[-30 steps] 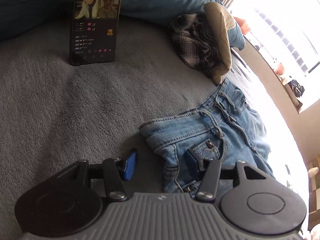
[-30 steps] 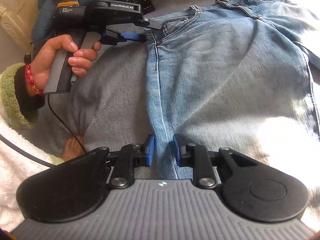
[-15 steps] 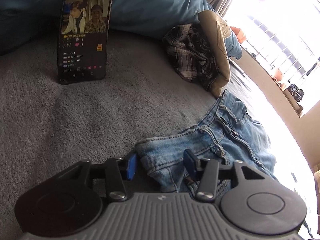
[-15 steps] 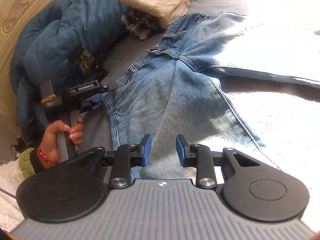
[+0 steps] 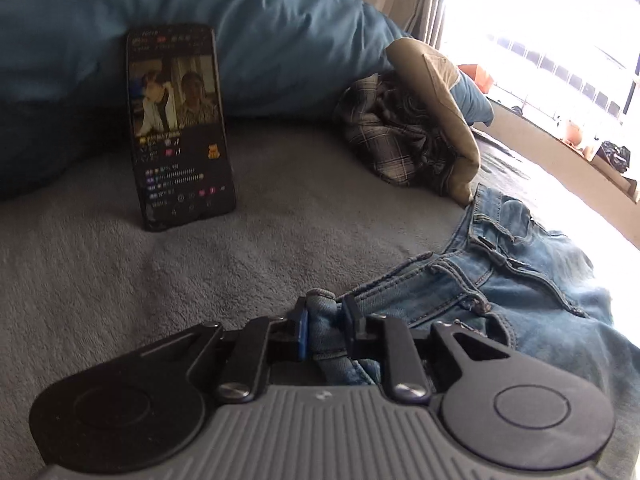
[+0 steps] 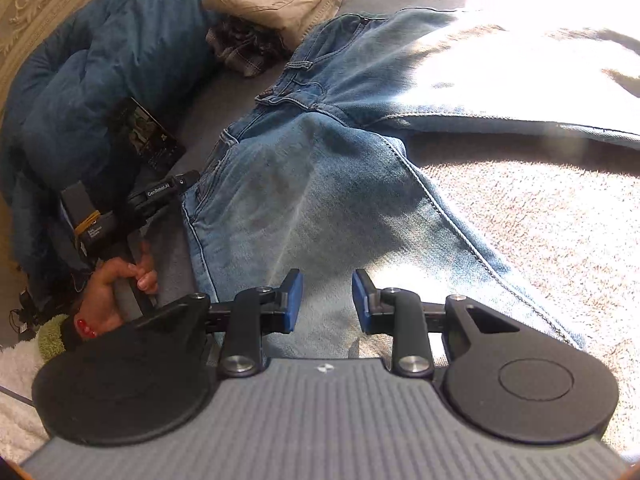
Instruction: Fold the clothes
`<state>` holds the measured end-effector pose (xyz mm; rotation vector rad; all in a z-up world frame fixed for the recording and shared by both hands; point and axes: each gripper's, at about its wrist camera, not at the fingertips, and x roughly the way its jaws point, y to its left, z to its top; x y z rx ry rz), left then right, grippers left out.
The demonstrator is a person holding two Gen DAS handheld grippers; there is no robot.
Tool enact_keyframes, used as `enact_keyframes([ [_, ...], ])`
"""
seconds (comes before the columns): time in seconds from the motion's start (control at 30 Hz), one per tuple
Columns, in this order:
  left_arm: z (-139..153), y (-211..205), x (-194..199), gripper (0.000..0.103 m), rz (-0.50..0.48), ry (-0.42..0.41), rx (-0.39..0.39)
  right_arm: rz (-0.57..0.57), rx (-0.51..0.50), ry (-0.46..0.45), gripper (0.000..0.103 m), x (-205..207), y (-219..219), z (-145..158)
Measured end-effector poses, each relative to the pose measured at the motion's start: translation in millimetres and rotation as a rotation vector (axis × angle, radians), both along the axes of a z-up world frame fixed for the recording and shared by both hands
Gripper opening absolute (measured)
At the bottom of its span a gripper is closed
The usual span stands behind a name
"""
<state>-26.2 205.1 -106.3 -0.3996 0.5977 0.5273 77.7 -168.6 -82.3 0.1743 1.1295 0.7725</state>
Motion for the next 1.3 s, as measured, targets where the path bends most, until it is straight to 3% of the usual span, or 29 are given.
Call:
enact_keyframes([
  [0.07,5,6,-3,0.033,0.030,-0.002,-0.001,-0.003,-0.003,-0.007,0.026,0,-2,0],
  [0.23,31,-7,-15,0.034,0.045,-0.022,0.168,-0.027,0.013,-0.042,0.026,-2,-13,9],
  [0.3,44,-21,-11,0.034,-0.044,-0.028,0.214,-0.032,0.008,-0.068,0.026,-4,-17,12],
  [0.43,57,-64,9,0.034,-0.310,-0.063,0.145,-0.066,-0.017,-0.098,0.026,-6,-33,17],
  [0.53,47,-103,33,0.034,-0.488,-0.030,0.116,-0.141,-0.021,-0.112,0.026,-9,-56,21],
  [0.63,23,-129,49,0.035,-0.602,0.043,0.111,-0.244,-0.015,-0.129,0.026,-16,-88,27],
  [0.93,27,-127,60,0.032,-0.619,0.043,0.090,-0.613,-0.025,-0.178,0.026,-63,-207,37],
  [1.03,29,-126,63,0.037,-0.623,0.041,0.083,-0.723,0.013,-0.169,0.026,-74,-239,32],
  [1.1,20,-132,80,0.043,-0.641,0.127,0.091,-0.750,0.008,-0.161,0.026,-77,-249,26],
  [1.17,11,-143,90,0.040,-0.661,0.215,0.155,-0.764,-0.017,-0.168,0.026,-80,-256,23],
  [1.3,39,-158,85,0.041,-0.728,0.182,0.241,-0.775,-0.085,-0.265,0.027,-93,-276,34],
])
